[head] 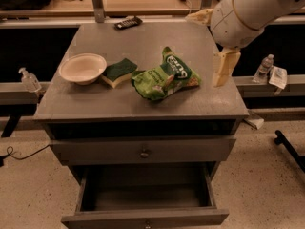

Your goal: Place green rice chip bag into middle drawer

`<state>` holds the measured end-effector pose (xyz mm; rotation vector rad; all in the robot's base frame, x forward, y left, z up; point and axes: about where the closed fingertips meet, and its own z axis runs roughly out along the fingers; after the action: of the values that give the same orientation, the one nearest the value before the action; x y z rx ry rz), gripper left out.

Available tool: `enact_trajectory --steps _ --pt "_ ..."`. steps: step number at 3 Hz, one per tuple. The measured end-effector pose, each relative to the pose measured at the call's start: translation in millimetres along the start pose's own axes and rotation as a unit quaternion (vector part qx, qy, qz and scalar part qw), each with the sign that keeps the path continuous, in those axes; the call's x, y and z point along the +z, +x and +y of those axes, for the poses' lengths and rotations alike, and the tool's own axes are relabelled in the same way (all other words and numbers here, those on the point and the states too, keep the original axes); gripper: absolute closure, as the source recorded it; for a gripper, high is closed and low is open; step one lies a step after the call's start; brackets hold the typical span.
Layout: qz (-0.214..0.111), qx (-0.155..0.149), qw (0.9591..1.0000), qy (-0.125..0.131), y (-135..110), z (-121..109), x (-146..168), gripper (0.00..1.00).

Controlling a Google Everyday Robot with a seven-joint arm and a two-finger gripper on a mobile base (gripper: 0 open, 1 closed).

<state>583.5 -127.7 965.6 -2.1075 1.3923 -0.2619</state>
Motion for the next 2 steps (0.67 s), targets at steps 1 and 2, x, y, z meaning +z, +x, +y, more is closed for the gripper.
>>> enact_trajectory --steps 1,2 --pt "-0.025 -0.119 0.9921 -0.03 -46 -26 45 0.0" --pt "-0.043 -0.156 0.984 -0.074 -72 -23 93 0.0"
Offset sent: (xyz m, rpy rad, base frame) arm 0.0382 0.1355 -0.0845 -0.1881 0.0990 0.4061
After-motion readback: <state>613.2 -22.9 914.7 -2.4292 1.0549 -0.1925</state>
